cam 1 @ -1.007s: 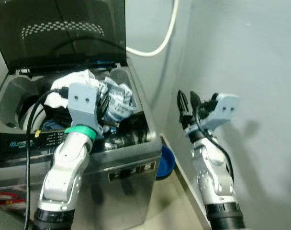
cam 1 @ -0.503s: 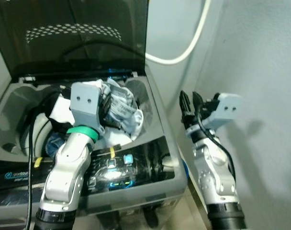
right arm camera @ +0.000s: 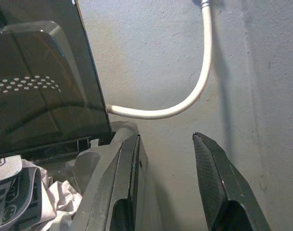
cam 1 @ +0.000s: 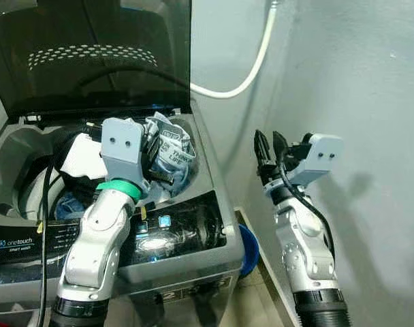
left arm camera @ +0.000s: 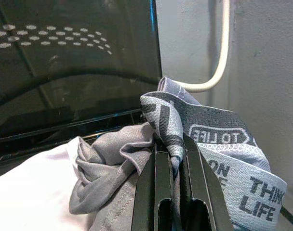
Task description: Clothes washing
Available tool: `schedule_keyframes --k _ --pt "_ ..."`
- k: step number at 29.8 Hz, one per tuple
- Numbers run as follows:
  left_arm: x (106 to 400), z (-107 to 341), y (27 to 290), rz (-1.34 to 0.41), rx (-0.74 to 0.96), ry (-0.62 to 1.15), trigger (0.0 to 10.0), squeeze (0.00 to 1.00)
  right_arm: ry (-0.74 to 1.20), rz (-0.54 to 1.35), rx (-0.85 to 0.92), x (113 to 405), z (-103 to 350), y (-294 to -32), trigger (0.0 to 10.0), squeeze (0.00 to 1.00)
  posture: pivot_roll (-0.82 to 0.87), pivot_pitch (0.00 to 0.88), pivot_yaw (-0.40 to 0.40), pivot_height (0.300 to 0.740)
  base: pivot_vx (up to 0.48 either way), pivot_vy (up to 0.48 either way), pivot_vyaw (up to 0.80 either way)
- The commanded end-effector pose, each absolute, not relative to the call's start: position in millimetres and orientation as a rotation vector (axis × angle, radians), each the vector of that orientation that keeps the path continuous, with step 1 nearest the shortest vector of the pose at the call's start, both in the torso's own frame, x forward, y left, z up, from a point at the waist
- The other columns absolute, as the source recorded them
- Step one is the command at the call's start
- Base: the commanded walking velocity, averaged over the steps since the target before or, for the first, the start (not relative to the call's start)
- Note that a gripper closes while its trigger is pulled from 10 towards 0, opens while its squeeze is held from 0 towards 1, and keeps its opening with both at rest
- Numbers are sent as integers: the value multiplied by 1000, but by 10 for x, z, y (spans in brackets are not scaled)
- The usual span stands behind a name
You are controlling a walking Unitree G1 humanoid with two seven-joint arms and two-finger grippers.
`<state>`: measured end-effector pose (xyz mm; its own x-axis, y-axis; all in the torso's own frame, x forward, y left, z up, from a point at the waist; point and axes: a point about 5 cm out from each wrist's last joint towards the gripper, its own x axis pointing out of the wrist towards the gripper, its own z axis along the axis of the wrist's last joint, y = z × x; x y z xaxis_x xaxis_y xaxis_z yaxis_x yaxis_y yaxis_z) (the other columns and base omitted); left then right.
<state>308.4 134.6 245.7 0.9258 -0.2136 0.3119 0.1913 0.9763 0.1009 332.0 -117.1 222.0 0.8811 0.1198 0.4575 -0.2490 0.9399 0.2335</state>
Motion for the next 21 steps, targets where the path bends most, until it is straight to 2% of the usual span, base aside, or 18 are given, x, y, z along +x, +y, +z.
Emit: schedule_keyframes --k 1,6,17,21 --pt "3084 2475 1358 -200 61 -327 10000 0 -451 190 301 3304 2200 -1187 10000 0 11 23 25 740 0 0 0" --pt "3084 2475 1364 -195 58 -325 10000 0 -450 191 303 3304 2198 -1183 10000 0 12 23 25 740 0 0 0" --pt "3085 2476 1376 -186 49 -321 10000 0 -449 192 306 3306 2197 -1180 10000 0 13 23 26 740 0 480 0" --pt "3084 2483 1373 -188 67 -327 10000 0 -450 192 307 3306 2198 -1179 10000 0 13 23 26 740 0 0 0"
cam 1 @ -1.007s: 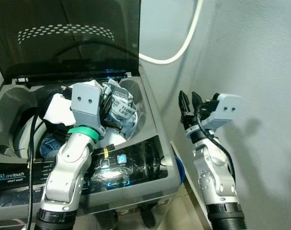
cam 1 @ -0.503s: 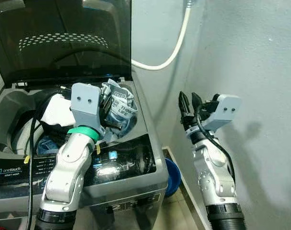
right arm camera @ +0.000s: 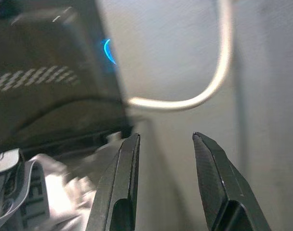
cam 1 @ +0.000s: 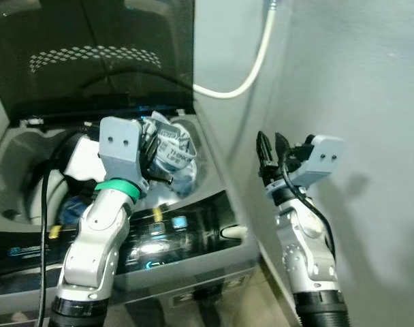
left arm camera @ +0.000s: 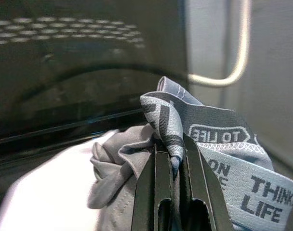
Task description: Clothes washing
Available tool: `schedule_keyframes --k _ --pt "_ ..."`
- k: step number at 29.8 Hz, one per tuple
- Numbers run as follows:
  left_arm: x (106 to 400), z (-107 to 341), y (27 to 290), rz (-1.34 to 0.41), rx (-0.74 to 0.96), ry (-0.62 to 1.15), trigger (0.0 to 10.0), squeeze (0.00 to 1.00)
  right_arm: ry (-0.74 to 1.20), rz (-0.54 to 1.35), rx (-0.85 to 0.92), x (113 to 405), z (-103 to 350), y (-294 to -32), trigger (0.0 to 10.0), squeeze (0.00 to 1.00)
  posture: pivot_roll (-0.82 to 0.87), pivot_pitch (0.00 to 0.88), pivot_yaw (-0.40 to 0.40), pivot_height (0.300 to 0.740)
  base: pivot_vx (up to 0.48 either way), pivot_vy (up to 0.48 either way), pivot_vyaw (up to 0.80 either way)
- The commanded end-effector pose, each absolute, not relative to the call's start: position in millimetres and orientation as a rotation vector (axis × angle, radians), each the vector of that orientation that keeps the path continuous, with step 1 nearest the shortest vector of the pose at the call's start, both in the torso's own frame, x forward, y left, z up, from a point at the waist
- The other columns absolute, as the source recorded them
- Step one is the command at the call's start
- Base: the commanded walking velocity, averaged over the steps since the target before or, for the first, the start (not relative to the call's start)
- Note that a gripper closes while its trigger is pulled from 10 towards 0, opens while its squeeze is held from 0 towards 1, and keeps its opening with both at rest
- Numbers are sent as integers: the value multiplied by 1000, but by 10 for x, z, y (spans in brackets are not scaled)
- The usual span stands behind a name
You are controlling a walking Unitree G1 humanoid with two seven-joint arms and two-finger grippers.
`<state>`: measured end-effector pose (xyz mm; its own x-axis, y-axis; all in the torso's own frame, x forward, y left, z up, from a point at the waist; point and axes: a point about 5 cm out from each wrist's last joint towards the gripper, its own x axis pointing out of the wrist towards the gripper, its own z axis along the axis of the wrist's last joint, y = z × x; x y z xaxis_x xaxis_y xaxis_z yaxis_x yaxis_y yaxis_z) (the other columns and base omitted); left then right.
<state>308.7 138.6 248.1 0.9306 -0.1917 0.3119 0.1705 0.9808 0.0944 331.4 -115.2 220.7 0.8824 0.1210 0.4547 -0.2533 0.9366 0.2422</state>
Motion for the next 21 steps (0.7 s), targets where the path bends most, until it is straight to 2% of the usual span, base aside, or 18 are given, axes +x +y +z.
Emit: schedule_keyframes --k 1,14,21 --pt "3084 2484 1373 -187 69 -328 10000 0 -450 192 307 3306 2198 -1178 10000 0 13 23 26 740 0 0 0" --pt "3089 2475 1366 -187 77 -324 10000 0 -452 191 308 3304 2200 -1181 10000 0 11 23 26 740 0 0 0" --pt "3111 2648 1340 -201 166 -445 10000 0 -464 203 300 3299 2229 -1164 10000 0 11 23 24 740 0 0 0"
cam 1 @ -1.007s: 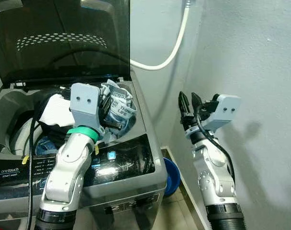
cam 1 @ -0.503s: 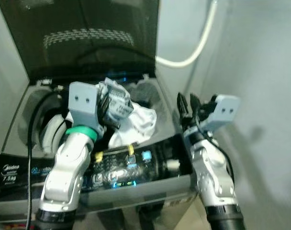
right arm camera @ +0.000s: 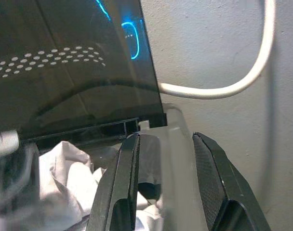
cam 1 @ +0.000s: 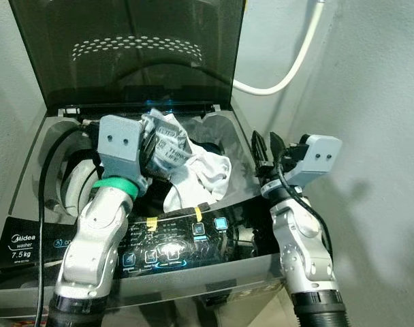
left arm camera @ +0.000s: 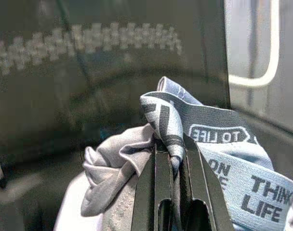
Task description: Clothes washing
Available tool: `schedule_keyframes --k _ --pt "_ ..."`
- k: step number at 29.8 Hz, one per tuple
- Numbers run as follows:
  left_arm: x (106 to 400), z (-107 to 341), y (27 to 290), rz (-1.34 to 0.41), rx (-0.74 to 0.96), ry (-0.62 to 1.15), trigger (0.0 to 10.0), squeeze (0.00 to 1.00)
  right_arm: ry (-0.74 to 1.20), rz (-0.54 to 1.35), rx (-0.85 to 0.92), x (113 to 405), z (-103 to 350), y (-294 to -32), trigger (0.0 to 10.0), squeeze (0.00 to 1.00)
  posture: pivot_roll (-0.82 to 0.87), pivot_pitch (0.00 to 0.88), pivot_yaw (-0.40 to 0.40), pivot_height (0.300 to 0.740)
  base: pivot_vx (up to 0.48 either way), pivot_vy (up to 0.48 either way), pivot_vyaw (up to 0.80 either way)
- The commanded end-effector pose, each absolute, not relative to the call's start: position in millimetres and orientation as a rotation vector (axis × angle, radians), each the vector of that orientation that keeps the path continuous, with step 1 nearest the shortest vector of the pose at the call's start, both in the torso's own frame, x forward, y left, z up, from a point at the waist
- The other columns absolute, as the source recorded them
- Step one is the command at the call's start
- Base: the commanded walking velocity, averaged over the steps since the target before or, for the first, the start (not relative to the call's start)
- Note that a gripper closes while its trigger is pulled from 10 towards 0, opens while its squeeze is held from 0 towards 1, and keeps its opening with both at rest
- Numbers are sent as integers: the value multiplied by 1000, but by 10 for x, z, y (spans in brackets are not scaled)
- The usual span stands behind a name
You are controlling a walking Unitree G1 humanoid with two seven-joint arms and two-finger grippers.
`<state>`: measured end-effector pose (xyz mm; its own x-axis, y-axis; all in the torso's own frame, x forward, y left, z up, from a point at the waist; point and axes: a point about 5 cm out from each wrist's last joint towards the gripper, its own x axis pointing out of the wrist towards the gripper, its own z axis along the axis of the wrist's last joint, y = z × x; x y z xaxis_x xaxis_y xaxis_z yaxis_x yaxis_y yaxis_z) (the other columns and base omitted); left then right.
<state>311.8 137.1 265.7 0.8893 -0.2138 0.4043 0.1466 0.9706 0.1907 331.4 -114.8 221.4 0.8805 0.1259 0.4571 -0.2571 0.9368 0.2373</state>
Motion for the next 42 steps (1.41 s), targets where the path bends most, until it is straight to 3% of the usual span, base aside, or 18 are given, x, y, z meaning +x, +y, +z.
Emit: schedule_keyframes --k 1,9,11,15,21,26,27,28,29,33,39,42 --pt "3140 2716 1350 -185 203 -484 10000 0 -476 214 292 3291 2253 -1151 10000 0 11 25 23 740 0 0 0" --pt "3294 3167 1441 -130 322 -661 10000 0 -548 253 251 3239 2419 -1099 10000 0 8 34 22 740 0 0 0" --pt "3328 3497 1431 -213 271 -725 10000 0 -597 259 239 3208 2547 -1103 10000 0 0 34 29 740 0 0 0" --pt "3244 3637 1358 -393 215 -749 10000 0 -635 249 239 3182 2642 -1138 10000 0 -10 34 35 740 0 0 0" --pt "3252 3177 1308 -572 401 -517 10000 0 -638 238 235 3173 2635 -1172 10000 0 -4 32 38 740 0 0 0" --pt "3271 2917 1361 -494 269 -393 10000 0 -624 242 237 3180 2611 -1169 10000 0 5 31 33 740 0 0 0" --pt "3308 2872 1405 -445 243 -353 10000 867 -621 244 237 3181 2609 -1168 10000 0 7 30 31 740 0 0 0" --pt "3359 2795 1477 -370 179 -285 10000 1000 -618 245 240 3185 2606 -1168 10000 0 12 29 29 740 0 0 0" --pt "3359 2795 1477 -370 179 -285 10000 1000 -618 245 240 3185 2606 -1168 10000 0 12 29 29 740 0 0 0" --pt "3382 2468 1644 -282 -133 -46 10000 1000 -601 250 251 3210 2583 -1152 10000 0 26 30 25 740 0 0 0" --pt "3192 2474 1546 -448 -109 -78 10000 1000 -592 254 257 3216 2561 -1137 10000 0 31 31 25 740 0 0 0" --pt "3166 2533 1528 -445 -99 -123 10000 1000 -587 252 259 3217 2550 -1140 10000 0 30 31 27 740 0 0 0"
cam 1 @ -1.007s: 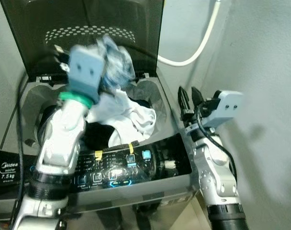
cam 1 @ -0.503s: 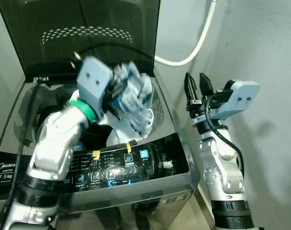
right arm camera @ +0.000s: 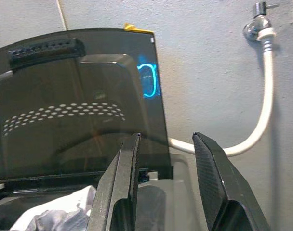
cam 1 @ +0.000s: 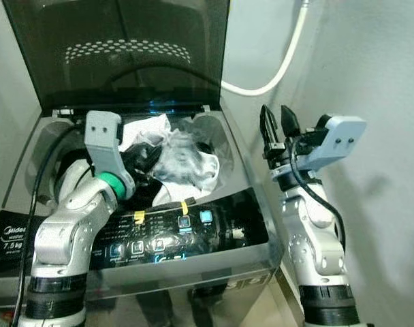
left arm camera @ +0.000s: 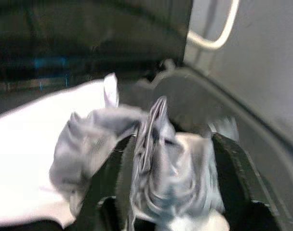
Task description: Clothes washing
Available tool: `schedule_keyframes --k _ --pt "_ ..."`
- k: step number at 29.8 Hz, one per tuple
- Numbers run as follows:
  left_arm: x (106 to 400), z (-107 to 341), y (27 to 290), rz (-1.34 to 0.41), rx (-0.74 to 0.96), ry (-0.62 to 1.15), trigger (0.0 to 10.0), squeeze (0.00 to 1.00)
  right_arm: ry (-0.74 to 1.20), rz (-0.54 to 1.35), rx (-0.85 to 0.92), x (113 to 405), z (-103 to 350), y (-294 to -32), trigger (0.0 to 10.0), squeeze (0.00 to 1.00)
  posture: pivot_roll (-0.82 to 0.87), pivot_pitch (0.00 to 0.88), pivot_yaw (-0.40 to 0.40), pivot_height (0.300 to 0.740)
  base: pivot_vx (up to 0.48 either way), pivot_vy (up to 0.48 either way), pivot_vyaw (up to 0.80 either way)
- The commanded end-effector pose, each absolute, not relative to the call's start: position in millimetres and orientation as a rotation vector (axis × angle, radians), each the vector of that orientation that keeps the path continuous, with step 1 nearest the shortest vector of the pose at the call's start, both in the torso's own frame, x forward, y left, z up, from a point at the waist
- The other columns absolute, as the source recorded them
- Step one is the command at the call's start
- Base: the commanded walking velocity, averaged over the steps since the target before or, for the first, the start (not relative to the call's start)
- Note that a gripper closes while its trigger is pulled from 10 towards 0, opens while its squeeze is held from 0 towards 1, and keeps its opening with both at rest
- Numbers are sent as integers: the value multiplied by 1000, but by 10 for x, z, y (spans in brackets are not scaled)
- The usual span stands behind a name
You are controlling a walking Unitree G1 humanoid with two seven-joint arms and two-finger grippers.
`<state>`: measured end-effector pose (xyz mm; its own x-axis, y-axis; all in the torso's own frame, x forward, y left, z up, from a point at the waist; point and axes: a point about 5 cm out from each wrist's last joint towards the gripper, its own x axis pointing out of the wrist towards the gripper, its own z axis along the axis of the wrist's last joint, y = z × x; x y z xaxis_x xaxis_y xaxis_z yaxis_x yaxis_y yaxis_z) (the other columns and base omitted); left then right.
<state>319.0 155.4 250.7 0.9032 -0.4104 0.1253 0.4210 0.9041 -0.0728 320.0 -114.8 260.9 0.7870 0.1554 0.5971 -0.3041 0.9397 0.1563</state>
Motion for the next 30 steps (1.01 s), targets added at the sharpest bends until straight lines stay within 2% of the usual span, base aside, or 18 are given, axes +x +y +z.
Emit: schedule_keyframes --k 1,2,3,4,5,9,11,13,20,25,30 --pt "3160 2583 1524 -439 -82 -159 10000 1000 -586 251 259 3216 2546 -1141 10000 0 30 32 27 740 0 0 0" --pt "3160 2583 1524 -439 -82 -159 10000 1000 -586 251 259 3216 2546 -1141 10000 0 30 32 27 740 0 0 0" --pt "3146 2634 1515 -442 -58 -199 10000 533 -585 251 259 3216 2542 -1143 10000 0 29 33 26 740 0 0 0" --pt "3111 2716 1488 -440 10 -261 10000 0 -583 250 259 3216 2537 -1144 10000 0 28 32 26 740 0 0 0" --pt "3111 2716 1488 -440 10 -261 10000 0 -583 250 259 3216 2537 -1144 10000 0 28 32 26 740 0 0 0" --pt "2998 2837 1356 -459 257 -412 10000 0 -578 249 256 3218 2520 -1146 10000 0 26 31 26 740 0 0 0" --pt "2998 2837 1356 -459 257 -412 10000 0 -578 249 256 3218 2520 -1146 10000 0 26 31 26 740 0 0 0" --pt "2886 2722 1197 -476 412 -479 10000 0 -558 248 248 3219 2458 -1138 10000 0 24 32 29 740 0 0 0" --pt "2876 2611 1217 -402 256 -417 10000 0 -521 248 243 3224 2361 -1133 10000 0 32 34 23 740 0 0 0" --pt "2885 2556 1219 -354 359 -463 10000 0 -522 258 254 3244 2372 -1097 10000 0 42 33 24 740 0 0 0" --pt "2874 2598 1193 -360 351 -503 10000 0 -529 258 258 3251 2386 -1093 10000 0 47 29 25 740 0 0 0"
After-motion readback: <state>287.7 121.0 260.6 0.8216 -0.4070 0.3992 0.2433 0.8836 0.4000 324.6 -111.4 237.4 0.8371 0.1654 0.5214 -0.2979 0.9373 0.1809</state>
